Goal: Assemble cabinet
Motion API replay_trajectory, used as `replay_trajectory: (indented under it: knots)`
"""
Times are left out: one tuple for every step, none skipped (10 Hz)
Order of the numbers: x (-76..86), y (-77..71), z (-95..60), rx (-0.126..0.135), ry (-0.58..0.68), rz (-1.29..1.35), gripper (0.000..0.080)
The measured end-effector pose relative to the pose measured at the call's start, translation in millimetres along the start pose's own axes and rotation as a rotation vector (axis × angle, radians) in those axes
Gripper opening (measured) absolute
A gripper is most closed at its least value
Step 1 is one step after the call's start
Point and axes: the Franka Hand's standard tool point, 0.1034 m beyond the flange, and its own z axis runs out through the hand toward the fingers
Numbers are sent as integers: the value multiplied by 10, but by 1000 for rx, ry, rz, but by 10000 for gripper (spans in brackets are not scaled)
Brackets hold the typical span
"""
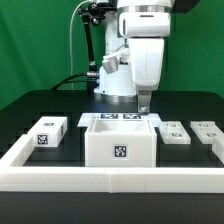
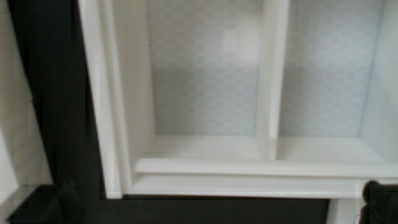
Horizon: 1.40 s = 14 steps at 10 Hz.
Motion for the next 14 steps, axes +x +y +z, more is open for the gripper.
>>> replay_trajectory:
  knots:
    - [-9,-13,8,1,0,1,798]
    - [-61,-186,71,15,-1,6,798]
    - [-129,-388,130,42,-4,12,798]
    - [-146,-555,209,71,-4,16,798]
    - [-159,-610,242,65,-2,21,798]
    - [-161,-606,242,66,-2,22,798]
    - [-161,-608,245,66,-2,23,798]
    - [-160,-618,255,69,-2,23,798]
    - [-156,-672,281,75,-1,24,798]
    - [-155,-753,343,70,3,24,798]
    - [-147,-845,414,68,8,25,798]
    - [-136,-883,442,74,9,27,798]
    - [-129,-891,470,73,11,26,798]
    - [-125,-915,510,82,12,27,798]
